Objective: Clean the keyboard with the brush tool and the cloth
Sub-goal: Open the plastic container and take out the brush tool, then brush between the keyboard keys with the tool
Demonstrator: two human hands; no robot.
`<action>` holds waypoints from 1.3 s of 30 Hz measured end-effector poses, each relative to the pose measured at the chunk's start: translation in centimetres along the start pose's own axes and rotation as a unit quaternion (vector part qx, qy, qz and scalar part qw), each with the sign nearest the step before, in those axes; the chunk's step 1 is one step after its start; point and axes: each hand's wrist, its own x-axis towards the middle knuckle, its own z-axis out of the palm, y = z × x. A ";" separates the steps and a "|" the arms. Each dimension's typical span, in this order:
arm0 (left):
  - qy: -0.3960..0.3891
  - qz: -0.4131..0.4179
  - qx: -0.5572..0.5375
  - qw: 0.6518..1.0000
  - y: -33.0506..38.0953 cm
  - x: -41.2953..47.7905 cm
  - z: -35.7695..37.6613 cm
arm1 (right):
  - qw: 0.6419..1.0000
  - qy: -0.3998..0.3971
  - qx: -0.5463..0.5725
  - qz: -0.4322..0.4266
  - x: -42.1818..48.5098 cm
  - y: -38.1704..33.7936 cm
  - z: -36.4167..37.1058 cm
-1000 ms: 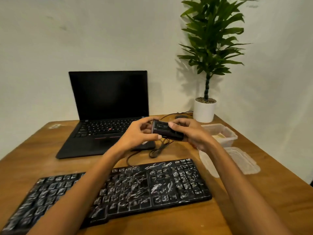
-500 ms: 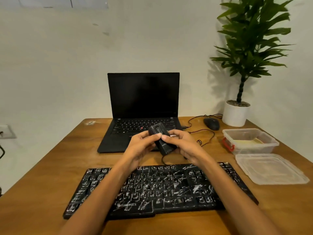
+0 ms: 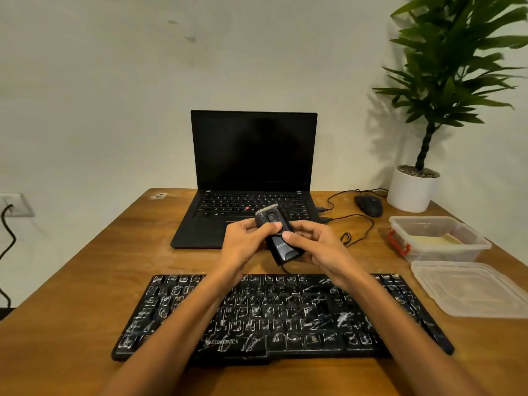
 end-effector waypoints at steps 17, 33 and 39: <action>-0.007 -0.039 -0.036 0.999 0.7 -0.8 -1.1 | 0.993 0.041 0.105 0.046 -0.3 -0.7 0.7; -0.069 -0.058 0.143 0.986 2.8 -2.2 -12.4 | 0.970 0.019 0.232 0.075 2.5 -2.0 8.3; -0.054 -0.136 0.262 0.954 2.1 -1.3 -21.6 | 0.994 -0.039 0.096 0.035 3.9 -1.6 11.1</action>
